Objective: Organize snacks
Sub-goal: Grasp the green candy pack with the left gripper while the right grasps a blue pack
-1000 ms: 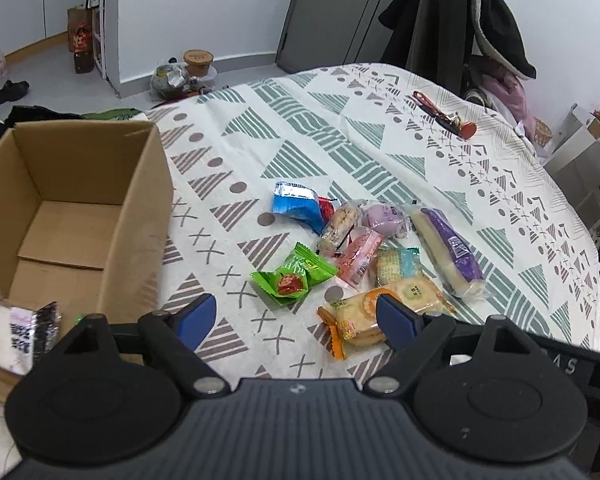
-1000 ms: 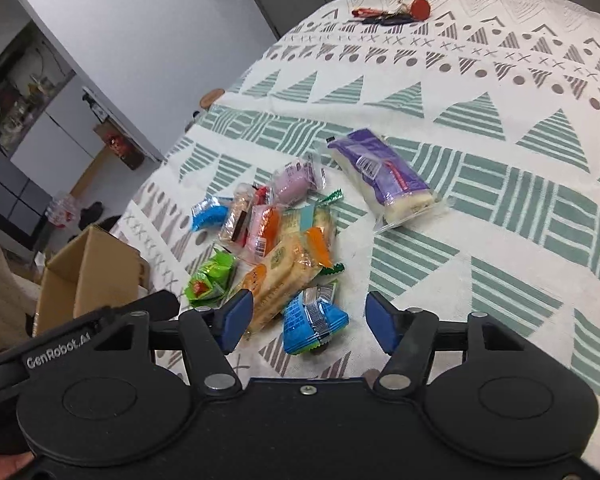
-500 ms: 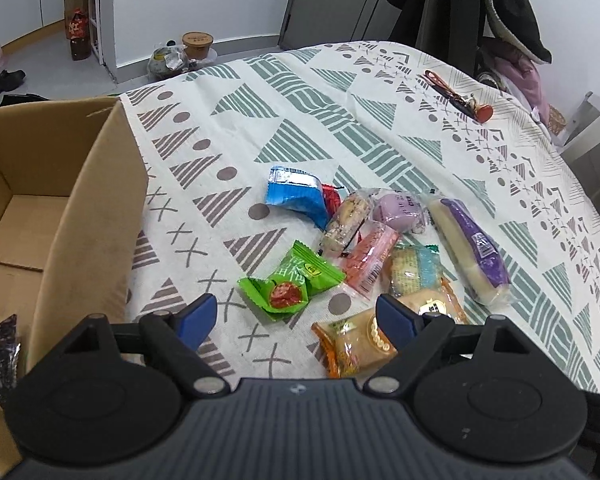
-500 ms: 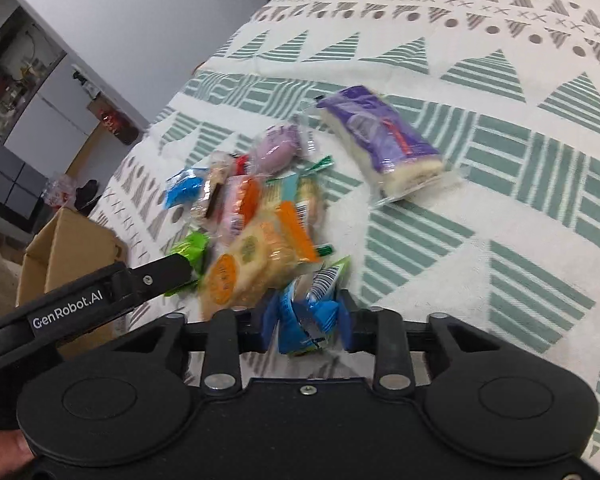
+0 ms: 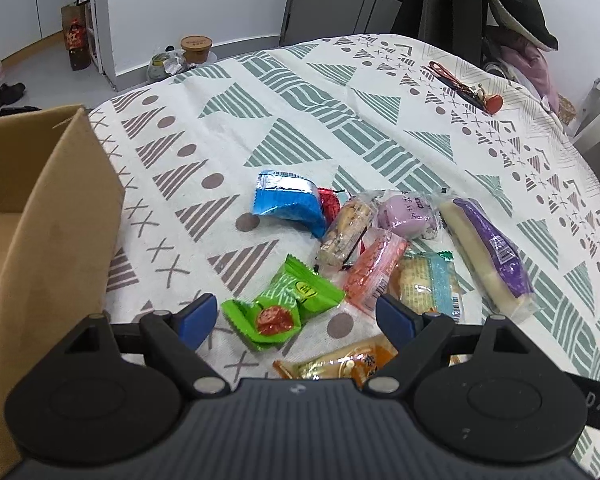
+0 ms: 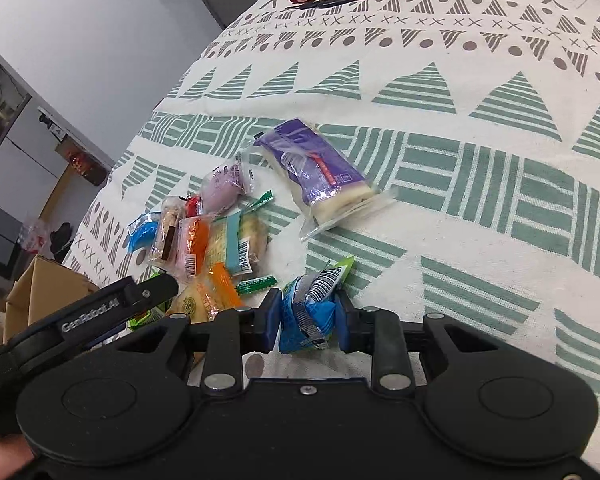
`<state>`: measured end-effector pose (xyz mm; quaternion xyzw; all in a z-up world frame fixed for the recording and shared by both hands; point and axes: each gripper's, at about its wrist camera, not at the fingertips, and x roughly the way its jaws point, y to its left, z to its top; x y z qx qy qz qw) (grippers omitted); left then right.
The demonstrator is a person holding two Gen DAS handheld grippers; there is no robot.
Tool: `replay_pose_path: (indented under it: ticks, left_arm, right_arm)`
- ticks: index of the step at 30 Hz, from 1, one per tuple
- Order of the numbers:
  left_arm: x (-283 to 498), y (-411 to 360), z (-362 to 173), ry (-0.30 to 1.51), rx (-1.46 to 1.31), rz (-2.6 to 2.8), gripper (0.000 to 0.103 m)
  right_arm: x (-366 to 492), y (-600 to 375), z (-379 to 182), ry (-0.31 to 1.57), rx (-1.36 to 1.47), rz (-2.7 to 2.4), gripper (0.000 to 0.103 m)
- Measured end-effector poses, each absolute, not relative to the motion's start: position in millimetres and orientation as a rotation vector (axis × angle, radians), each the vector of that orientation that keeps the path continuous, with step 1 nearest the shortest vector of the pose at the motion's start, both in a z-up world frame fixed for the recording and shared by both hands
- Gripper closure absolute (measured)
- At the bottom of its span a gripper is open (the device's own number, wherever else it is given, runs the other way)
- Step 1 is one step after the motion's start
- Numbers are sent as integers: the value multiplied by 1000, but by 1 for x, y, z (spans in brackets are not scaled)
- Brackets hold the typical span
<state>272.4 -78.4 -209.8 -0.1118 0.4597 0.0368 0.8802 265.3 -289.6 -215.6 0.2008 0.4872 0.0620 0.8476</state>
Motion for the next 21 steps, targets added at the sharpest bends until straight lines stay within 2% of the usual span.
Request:
replay_pose_path:
  ticks: [5, 7, 9, 13, 15, 21]
  left_arm:
    - [280, -79, -221, 977, -222, 103, 16]
    - [281, -78, -224, 976, -215, 109, 21]
    - [280, -77, -225, 967, -202, 118, 33]
    - [273, -69, -221, 948, -231, 129, 46]
    - [270, -66, -219, 952, -234, 136, 59]
    - [259, -64, -212, 948, -249, 143, 62]
  right_arm:
    - [266, -289, -216, 1034, 429, 134, 76]
    - [267, -288, -216, 1036, 429, 137, 76]
    - [267, -288, -217, 1038, 429, 139, 76]
    - [269, -286, -217, 1041, 427, 149, 76]
    - [269, -285, -217, 1041, 425, 154, 76]
    - [267, -285, -212, 1022, 425, 170, 76]
